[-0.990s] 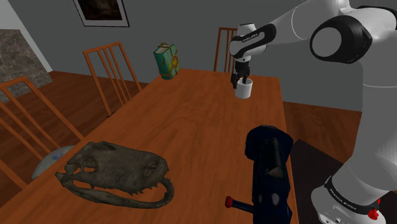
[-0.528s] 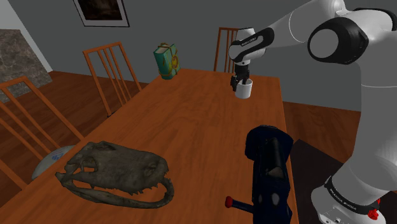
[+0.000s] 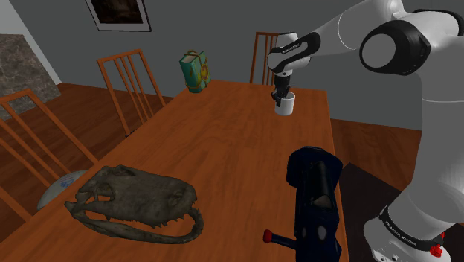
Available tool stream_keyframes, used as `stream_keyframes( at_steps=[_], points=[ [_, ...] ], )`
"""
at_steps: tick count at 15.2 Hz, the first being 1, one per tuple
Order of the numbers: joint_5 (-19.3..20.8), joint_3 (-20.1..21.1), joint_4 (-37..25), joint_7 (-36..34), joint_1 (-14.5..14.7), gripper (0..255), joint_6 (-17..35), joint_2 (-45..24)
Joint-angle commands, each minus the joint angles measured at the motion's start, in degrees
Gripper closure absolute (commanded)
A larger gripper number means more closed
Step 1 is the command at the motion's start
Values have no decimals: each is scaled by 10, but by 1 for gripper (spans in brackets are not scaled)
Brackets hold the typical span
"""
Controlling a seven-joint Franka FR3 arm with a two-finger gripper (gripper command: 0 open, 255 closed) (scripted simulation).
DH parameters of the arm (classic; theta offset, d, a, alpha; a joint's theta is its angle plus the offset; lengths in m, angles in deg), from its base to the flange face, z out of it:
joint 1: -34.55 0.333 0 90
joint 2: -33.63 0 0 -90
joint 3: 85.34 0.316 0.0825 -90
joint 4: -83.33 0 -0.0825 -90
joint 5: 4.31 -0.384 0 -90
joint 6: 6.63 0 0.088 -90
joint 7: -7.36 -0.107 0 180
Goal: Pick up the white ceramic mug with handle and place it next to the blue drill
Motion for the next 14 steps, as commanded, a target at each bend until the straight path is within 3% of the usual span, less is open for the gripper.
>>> stream_keyframes(
  at_steps=[1, 6, 14],
  points=[
    [0, 0, 0, 0, 0, 255, 0, 0],
    [0, 0, 0, 0, 0, 255, 0, 0],
    [4, -2, -30, -2, 1, 255, -52, 22]
  ],
)
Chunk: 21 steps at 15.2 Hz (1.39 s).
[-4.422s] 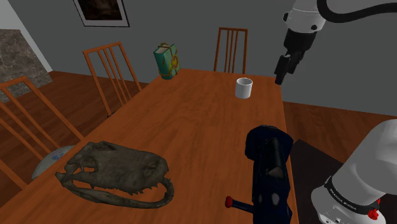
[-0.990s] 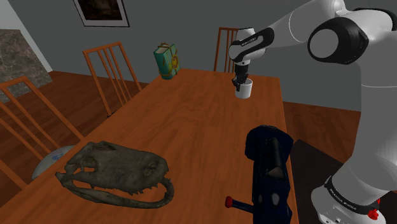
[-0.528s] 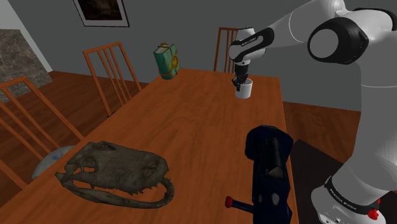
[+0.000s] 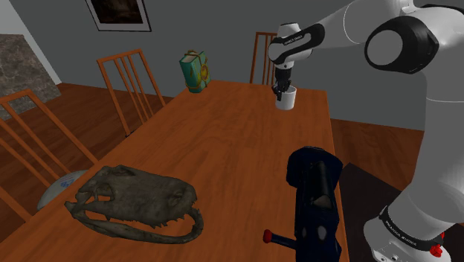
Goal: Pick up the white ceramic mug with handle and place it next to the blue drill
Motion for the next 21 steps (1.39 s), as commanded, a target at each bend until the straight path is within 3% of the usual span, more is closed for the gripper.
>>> stream_keyframes(
  at_steps=[1, 21],
  points=[
    [1, 0, -11, 0, 0, 255, -15, 4],
    [5, -3, -136, -3, -2, 255, -160, 25]
  ],
)
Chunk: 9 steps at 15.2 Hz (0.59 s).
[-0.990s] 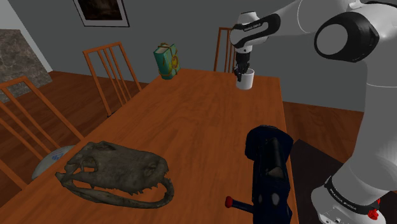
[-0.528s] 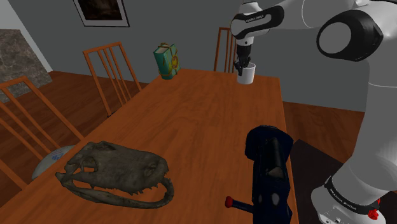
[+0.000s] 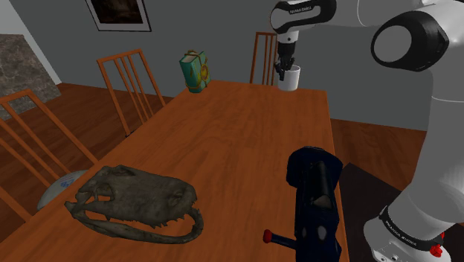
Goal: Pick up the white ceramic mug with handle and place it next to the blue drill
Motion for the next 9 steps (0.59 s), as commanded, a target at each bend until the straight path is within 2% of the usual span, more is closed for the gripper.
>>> stream_keyframes(
  at_steps=[1, 9],
  points=[
    [0, 0, -16, -1, 0, 255, -16, 0],
    [-1, 0, -94, -1, -3, 255, -83, -10]
  ],
)
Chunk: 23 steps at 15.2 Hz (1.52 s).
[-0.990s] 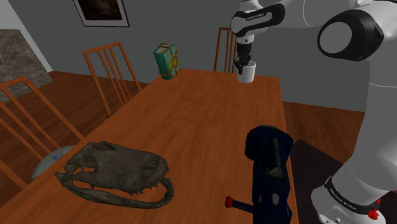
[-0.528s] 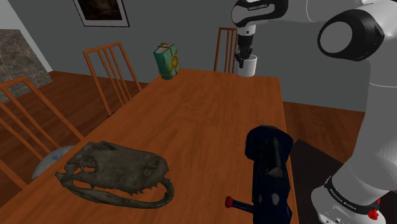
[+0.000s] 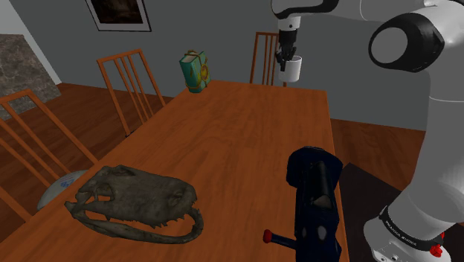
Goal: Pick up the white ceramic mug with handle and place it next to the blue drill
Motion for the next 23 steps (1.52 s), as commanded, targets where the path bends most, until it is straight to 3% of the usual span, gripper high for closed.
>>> stream_keyframes(
  at_steps=[1, 10, 16, 17, 19, 23],
  points=[
    [0, 0, -21, 0, -1, 255, -18, -3],
    [-6, 0, -151, 1, -10, 255, -111, -40],
    [-15, 2, -304, 1, -24, 255, -202, -102],
    [-15, 2, -306, 1, -25, 255, -203, -103],
    [-6, 3, -207, -20, 5, 255, -164, -43],
    [8, 14, -96, -67, 51, 255, -124, 28]
  ],
)
